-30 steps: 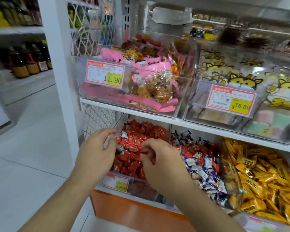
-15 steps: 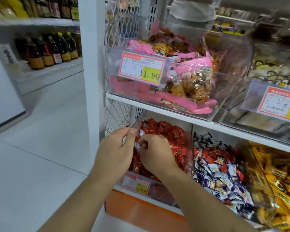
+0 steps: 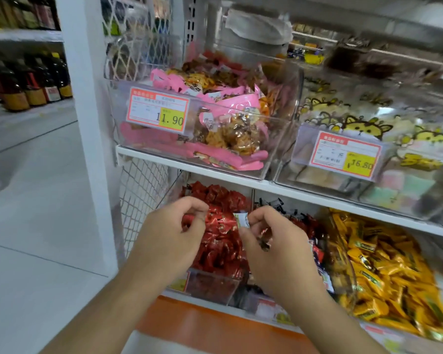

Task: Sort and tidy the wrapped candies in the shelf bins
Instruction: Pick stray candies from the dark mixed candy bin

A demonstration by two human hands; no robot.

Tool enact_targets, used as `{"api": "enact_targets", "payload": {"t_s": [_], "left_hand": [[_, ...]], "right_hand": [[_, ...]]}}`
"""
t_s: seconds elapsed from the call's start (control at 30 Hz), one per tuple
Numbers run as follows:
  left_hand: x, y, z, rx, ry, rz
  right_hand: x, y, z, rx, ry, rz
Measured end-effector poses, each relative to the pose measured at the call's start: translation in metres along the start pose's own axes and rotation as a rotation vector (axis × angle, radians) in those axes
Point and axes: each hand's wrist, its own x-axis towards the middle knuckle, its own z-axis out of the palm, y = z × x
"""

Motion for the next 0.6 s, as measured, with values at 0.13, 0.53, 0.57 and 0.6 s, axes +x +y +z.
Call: {"api": "enact_targets", "payload": {"t_s": [0.13,0.53,0.57,0.6], "left_hand": [[-0.006,0.005,0.012,0.099,-0.106,0.006],[0.014,-0.018,-0.004,0.141,0.095,-0.055],[0.014,-0.020,-0.005,0.136,0.103,-0.059],[0.014,-0.022,-0.007,0.135,0.105,-0.063]], "right_hand": [[-0.009,0.048,-0.027,-0.070,0.011,0.234],[-0.018,0.048,-0.025,-0.121,-0.035,0.087],[-0.017,0.039,-0.020,-0.093,-0.040,0.053],[-0.015,0.029,-0.014,-0.058,-0.051,0.023]]}}
